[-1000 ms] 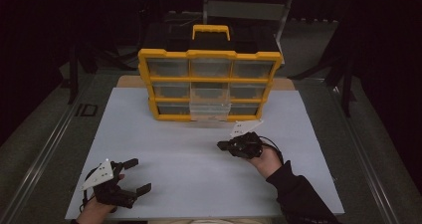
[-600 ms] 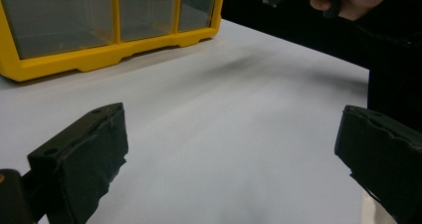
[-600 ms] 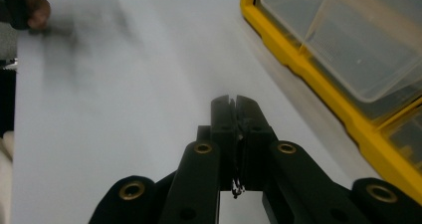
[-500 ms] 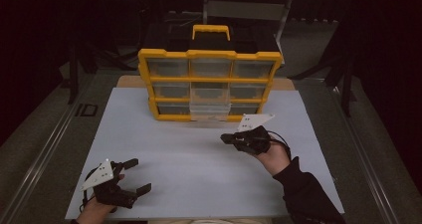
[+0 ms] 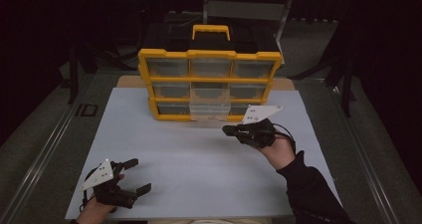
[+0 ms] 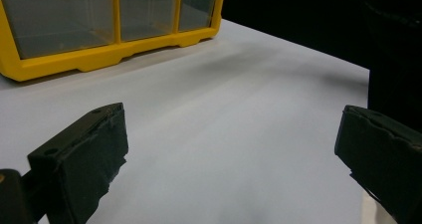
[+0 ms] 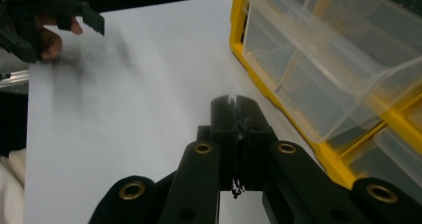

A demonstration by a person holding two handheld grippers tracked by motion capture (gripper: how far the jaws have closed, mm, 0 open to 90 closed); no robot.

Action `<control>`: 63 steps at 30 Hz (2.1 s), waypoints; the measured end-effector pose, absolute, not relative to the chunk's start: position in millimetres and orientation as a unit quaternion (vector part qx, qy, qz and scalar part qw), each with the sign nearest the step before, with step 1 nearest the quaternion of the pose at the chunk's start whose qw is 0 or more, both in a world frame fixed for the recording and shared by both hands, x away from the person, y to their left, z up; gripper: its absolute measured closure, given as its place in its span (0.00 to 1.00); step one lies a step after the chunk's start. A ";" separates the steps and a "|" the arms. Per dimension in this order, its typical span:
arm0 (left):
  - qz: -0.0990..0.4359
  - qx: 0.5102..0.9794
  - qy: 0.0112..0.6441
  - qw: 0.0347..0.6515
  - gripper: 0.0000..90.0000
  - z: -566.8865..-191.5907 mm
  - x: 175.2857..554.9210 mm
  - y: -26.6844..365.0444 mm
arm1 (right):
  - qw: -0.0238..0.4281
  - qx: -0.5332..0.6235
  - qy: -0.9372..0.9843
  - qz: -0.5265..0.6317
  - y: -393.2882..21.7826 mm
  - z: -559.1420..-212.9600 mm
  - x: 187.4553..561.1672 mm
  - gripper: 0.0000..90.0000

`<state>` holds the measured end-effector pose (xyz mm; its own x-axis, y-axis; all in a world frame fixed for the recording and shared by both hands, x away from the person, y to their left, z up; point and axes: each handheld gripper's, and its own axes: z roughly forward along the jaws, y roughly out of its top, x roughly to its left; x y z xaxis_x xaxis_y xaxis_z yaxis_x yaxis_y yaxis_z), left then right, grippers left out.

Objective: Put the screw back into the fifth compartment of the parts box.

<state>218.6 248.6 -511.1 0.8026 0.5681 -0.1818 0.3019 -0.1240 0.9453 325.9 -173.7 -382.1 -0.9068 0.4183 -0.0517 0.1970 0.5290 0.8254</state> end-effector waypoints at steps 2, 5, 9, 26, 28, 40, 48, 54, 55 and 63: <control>0.113 0.741 0.294 0.593 0.01 -511.1 218.6 248.7 | 0.127 0.176 0.865 0.453 -173.3 -377.1 326.3 0.97; 0.112 0.741 0.294 0.594 0.01 -511.1 218.6 248.6 | 0.136 0.170 0.864 0.455 -171.6 -366.5 328.2 0.97; 0.113 0.742 0.293 0.593 0.01 -511.0 218.7 248.9 | 0.141 0.171 0.861 0.458 -171.2 -358.8 332.0 0.97; 0.111 0.741 0.294 0.594 0.01 -511.2 218.6 249.0 | 0.160 0.182 0.849 0.470 -162.0 -330.1 365.0 0.97; 0.111 0.740 0.294 0.594 0.01 -511.2 218.6 249.1 | 0.162 0.184 0.849 0.467 -159.6 -327.8 373.2 0.97; 0.110 0.741 0.294 0.594 0.01 -511.3 218.8 249.1 | 0.156 0.206 0.853 0.454 -150.0 -335.3 399.6 0.97; 0.110 0.741 0.293 0.594 0.01 -511.3 218.9 249.4 | 0.143 0.220 0.859 0.440 -143.6 -345.4 411.1 0.97; 0.111 0.741 0.293 0.594 0.01 -511.4 218.8 249.3 | 0.135 0.226 0.864 0.430 -139.2 -354.5 417.7 0.97; 0.111 0.741 0.293 0.594 0.01 -511.4 218.8 249.3 | 0.135 0.226 0.864 0.430 -139.2 -354.5 417.7 0.97; 0.110 0.742 0.293 0.593 0.01 -511.4 218.8 249.6 | 0.131 0.234 0.861 0.432 -137.8 -359.0 423.1 0.83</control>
<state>218.8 249.6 -511.4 0.8044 0.5648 -0.1841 0.3037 -0.1246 0.9446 423.1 -137.8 -359.0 -0.8561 0.5164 -0.0230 0.2907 0.5177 0.8046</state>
